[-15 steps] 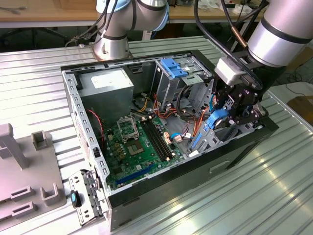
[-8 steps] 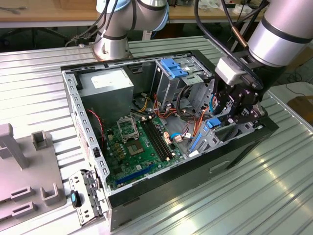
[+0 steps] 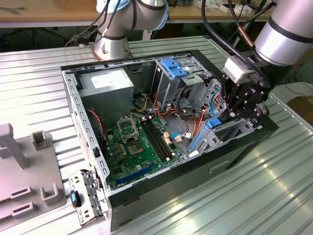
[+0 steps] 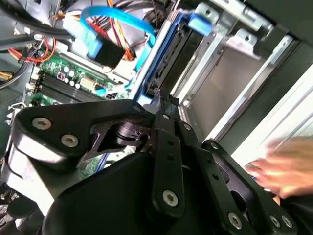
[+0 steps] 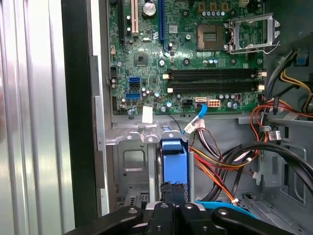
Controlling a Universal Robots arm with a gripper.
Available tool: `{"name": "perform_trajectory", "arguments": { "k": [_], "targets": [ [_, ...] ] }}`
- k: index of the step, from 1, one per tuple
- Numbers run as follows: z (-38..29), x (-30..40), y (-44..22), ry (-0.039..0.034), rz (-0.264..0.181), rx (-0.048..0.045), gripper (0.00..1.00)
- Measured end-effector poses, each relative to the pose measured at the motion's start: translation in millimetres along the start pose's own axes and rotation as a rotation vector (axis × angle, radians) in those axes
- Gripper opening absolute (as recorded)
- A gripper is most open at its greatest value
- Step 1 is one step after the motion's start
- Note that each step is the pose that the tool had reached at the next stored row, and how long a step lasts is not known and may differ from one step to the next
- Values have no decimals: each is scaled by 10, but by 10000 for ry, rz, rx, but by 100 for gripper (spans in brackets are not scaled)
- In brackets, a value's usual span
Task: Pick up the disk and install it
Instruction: 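Insert the disk into the insertion slot, then insert the first disk wire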
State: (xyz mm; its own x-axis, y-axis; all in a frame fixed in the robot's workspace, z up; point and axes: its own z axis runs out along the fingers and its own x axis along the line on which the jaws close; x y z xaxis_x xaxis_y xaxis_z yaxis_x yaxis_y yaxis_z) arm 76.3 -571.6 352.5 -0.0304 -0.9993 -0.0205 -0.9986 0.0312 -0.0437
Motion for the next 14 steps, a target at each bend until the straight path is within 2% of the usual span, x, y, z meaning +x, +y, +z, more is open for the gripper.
{"name": "perform_trajectory", "arguments": {
  "k": [1,2,10,12,14],
  "targets": [
    [3,-1,-18,1,-1,0,11],
    [14,-8,-82,2,0,0,11],
    [19,-9,-100,1,-1,0,11],
    [20,-11,-126,0,0,0,11],
    [22,-16,-179,2,0,0,11]
  ]
}}
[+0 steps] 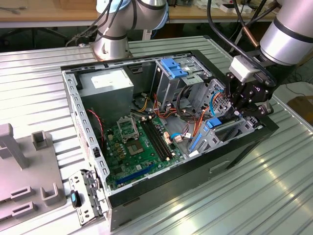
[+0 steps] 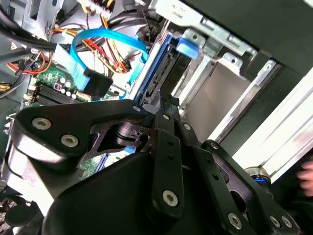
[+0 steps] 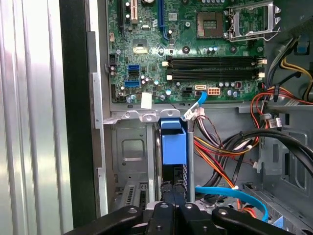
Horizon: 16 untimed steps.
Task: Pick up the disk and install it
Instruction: 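Insert the first disk wire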
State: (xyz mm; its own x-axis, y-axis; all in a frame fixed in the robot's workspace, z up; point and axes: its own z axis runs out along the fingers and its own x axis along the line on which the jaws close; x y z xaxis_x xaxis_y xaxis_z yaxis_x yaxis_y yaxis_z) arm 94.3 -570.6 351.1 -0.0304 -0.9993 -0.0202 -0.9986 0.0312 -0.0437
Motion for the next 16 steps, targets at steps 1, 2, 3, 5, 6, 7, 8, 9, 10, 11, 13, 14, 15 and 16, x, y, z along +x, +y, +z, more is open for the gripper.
{"name": "perform_trajectory", "arguments": {
  "k": [1,2,3,5,6,7,8,9,10,11,13,14,15,16],
  "targets": [
    [1,-3,-27,1,0,0,11],
    [2,-5,-48,1,0,0,11],
    [3,-9,-69,1,0,0,11],
    [5,-23,-109,2,0,0,11],
    [6,-38,-128,4,0,0,11],
    [7,-47,-143,3,0,0,11],
    [8,-61,-170,5,-1,0,11],
    [10,-86,-206,11,0,0,11],
    [12,-108,-221,28,-1,0,11],
    [11,-127,-228,53,-2,1,11],
    [7,-159,-238,68,-3,2,11],
    [1,-185,-244,70,-3,2,11],
    [-9,-212,-251,70,-3,2,11],
    [-23,-249,-273,76,-3,2,11]
  ]
}}
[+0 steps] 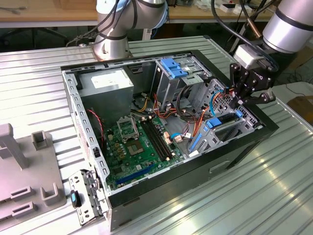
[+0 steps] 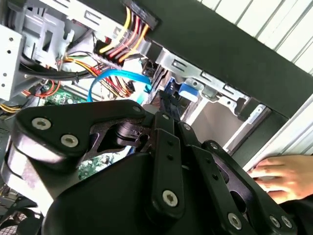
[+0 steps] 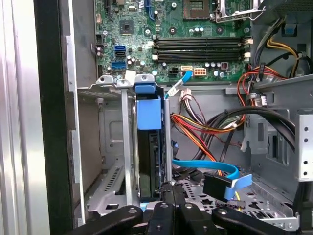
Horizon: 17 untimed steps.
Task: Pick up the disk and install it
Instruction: 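Insert the first disk wire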
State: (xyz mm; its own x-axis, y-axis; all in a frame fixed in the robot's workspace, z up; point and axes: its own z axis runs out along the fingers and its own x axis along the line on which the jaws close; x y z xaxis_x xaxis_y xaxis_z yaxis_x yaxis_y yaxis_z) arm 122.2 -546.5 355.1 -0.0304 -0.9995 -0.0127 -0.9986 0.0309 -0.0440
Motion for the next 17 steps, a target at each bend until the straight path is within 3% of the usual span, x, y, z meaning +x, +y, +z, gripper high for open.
{"name": "perform_trajectory", "arguments": {
  "k": [4,11,17],
  "targets": [
    [-56,-75,-81,5,0,0,11],
    [-186,-213,-92,32,17,1,11],
    [-230,-355,-95,108,31,3,11]
  ]
}}
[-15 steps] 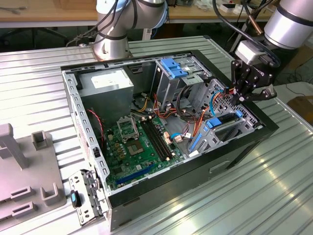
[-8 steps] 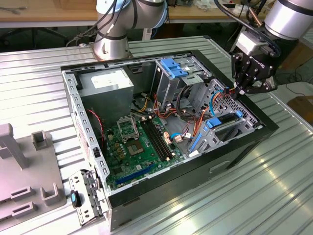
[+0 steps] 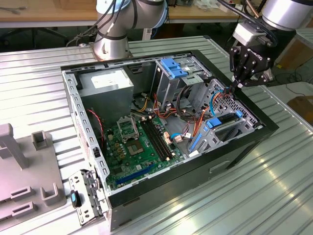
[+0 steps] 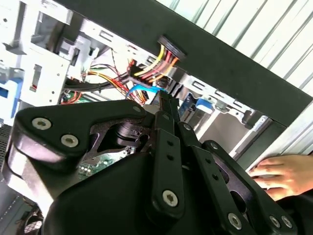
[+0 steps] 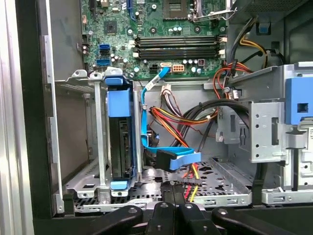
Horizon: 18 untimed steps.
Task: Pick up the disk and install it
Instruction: 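Insert the first disk wire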
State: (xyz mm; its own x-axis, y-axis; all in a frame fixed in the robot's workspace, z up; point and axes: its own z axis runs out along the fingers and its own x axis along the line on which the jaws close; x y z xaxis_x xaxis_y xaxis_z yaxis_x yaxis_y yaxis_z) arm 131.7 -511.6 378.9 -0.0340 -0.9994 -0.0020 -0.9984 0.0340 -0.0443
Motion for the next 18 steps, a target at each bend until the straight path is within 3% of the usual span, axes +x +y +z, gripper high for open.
{"name": "perform_trajectory", "arguments": {
  "k": [3,5,8,11,18],
  "targets": [
    [0,-113,-1,76,-18,4,11],
    [0,-147,0,67,-289,4,11],
    [1,-148,0,12,-1518,7,11],
    [2,-148,0,-15,-2116,8,11],
    [5,-152,-1,-19,-2711,7,11]
  ]
}}
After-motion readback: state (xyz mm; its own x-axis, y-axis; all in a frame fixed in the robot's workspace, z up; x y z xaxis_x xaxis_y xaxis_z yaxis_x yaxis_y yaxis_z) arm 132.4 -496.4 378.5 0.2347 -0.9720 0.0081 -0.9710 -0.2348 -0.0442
